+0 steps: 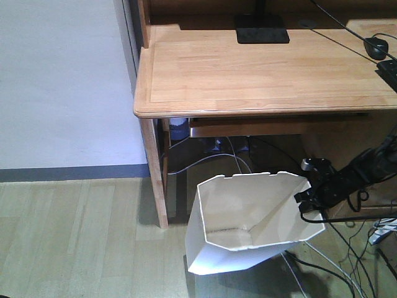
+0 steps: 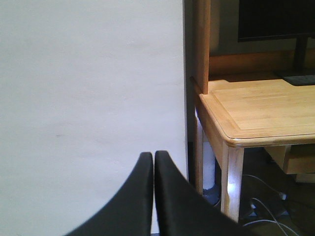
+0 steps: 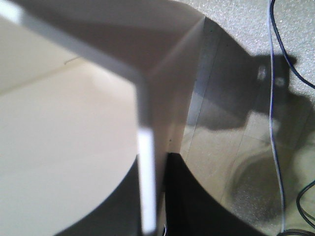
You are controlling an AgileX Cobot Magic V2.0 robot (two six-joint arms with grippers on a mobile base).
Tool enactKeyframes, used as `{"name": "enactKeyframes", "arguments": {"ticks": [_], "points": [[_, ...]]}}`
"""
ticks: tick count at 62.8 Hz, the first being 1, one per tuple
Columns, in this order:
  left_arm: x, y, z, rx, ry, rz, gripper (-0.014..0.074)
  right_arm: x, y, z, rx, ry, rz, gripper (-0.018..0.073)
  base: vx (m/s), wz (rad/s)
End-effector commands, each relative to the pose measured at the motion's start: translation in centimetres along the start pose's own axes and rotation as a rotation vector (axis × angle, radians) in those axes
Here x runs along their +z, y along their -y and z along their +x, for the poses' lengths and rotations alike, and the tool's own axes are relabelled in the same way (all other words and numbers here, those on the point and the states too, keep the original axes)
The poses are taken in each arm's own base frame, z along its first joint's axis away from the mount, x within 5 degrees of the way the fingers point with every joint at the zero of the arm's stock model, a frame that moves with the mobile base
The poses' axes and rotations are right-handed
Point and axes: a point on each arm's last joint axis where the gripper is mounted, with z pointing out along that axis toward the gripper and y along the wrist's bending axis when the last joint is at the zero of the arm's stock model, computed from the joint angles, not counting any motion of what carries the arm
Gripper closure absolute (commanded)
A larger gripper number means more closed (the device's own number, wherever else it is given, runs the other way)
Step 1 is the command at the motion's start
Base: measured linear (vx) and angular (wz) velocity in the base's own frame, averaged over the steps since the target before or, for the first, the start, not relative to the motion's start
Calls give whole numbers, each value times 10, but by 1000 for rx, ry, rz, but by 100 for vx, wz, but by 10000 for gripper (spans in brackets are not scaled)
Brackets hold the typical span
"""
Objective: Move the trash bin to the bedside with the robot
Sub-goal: 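Close the right gripper on the bin rim and lift it off the floor, then hold the bin in the right gripper while the base turns toward the bed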
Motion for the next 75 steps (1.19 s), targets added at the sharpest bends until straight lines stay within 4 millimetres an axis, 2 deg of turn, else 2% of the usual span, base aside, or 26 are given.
{"name": "enactKeyframes", "arguments": {"ticks": [1,15,31,75], "points": [[-2,1,-15,-6,102,5,603,-54,-30,-10,-18,84,-159,564,0,0],[-2,1,-15,-6,102,5,603,-81,-55,3,-19,80,-238,564,0,0],[-2,1,-15,-6,102,5,603,-88,-71,6,-9,42,-408,564,0,0],[-2,1,-15,-6,102,5,603,-90,-74,8,-18,27,-452,564,0,2]]}}
